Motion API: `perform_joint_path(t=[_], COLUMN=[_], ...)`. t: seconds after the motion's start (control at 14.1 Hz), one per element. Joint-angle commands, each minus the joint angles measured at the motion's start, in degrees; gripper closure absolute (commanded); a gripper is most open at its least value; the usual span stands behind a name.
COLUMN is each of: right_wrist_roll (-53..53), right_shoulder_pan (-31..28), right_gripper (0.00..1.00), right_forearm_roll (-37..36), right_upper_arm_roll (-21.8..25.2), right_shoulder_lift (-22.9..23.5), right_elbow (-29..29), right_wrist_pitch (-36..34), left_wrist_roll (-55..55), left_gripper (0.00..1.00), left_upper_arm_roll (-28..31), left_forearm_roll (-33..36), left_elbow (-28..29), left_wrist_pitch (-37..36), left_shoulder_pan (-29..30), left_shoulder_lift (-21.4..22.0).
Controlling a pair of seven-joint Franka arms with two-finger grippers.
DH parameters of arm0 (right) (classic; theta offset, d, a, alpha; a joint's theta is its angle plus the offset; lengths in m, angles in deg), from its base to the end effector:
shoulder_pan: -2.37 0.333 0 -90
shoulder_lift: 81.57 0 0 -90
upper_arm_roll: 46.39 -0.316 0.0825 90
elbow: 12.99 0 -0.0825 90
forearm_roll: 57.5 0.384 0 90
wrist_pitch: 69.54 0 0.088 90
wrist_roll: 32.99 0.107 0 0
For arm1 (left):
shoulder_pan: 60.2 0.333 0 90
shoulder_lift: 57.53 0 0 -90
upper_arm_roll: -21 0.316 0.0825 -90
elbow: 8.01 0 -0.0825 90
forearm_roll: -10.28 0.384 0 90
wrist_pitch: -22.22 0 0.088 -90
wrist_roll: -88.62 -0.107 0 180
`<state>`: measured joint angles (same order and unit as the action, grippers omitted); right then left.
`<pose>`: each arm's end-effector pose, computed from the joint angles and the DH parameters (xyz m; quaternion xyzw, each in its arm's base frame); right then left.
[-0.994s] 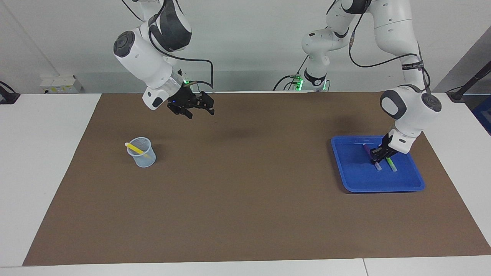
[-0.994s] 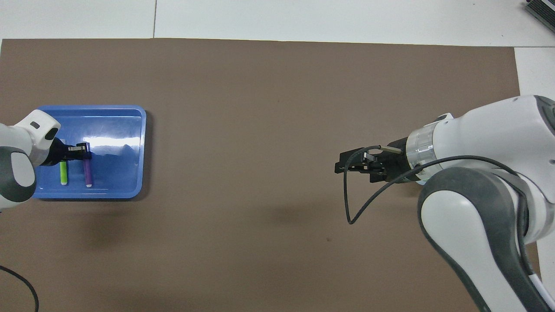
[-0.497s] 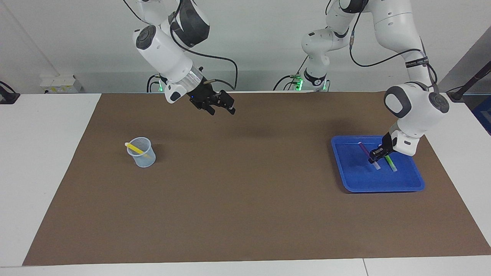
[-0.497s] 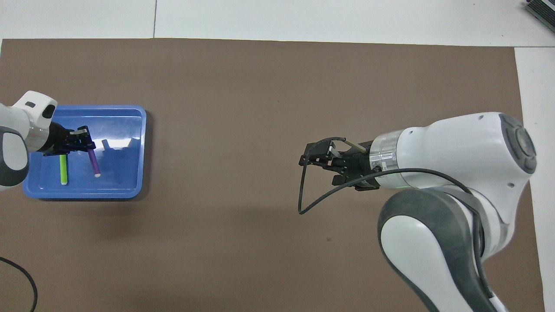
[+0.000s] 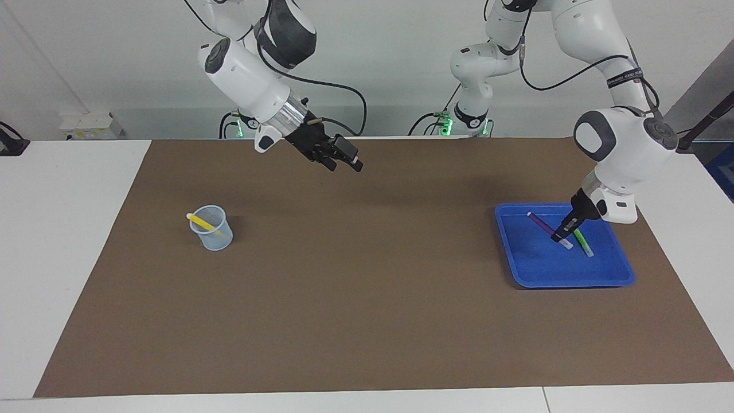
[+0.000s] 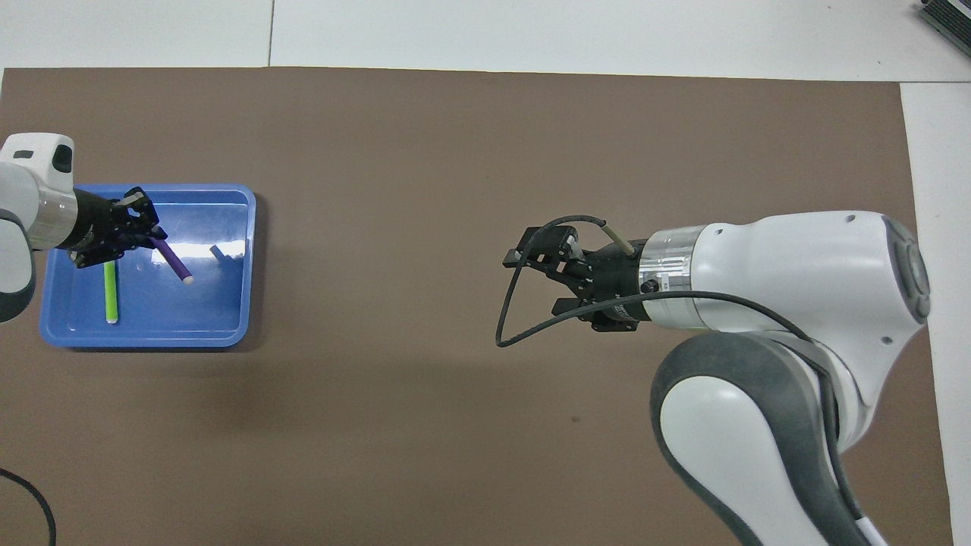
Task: Transfer and insert pens with both arms
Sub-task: 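Lift the purple pen toward the right gripper while the right gripper approaches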
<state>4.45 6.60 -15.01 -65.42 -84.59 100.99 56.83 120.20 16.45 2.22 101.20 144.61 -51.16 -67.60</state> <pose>0.5142 0.2492 0.5191 -0.8980 0.2864 0.0485 0.3305 0.6041 0.0432 0.4126 0.9363 0.3436 0.0106 0.0717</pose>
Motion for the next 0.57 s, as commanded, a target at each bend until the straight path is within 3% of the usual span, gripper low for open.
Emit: perform_joint_path(t=[0.0, 0.21, 0.5], right_wrist_roll=[3.6, 6.4, 6.5], right_shoulder_pan=[2.5, 4.6, 7.5], right_gripper=[0.0, 0.0, 0.0], right_forearm_roll=[4.0, 4.9, 8.1], right_upper_arm_roll=[-0.2, -0.2, -0.2], right_shoulder_lift=[-0.2, 0.1, 1.8], right_elbow=[2.1, 2.3, 2.3], right_wrist_pitch=[6.5, 10.5, 15.7], left_wrist_roll=[9.6, 24.0, 39.6], left_gripper=[1.0, 1.0, 1.0], left_upper_arm_roll=[0.3, 0.1, -0.7], left_forearm_roll=[-0.1, -0.6, -0.9], left_elbow=[-2.1, -5.3, -5.1], left_wrist_pitch=[-5.0, -7.6, -8.0], left_shoulder_pan=[-1.8, -4.5, -8.1], left_shoulder_lift=[2.9, 3.6, 7.3])
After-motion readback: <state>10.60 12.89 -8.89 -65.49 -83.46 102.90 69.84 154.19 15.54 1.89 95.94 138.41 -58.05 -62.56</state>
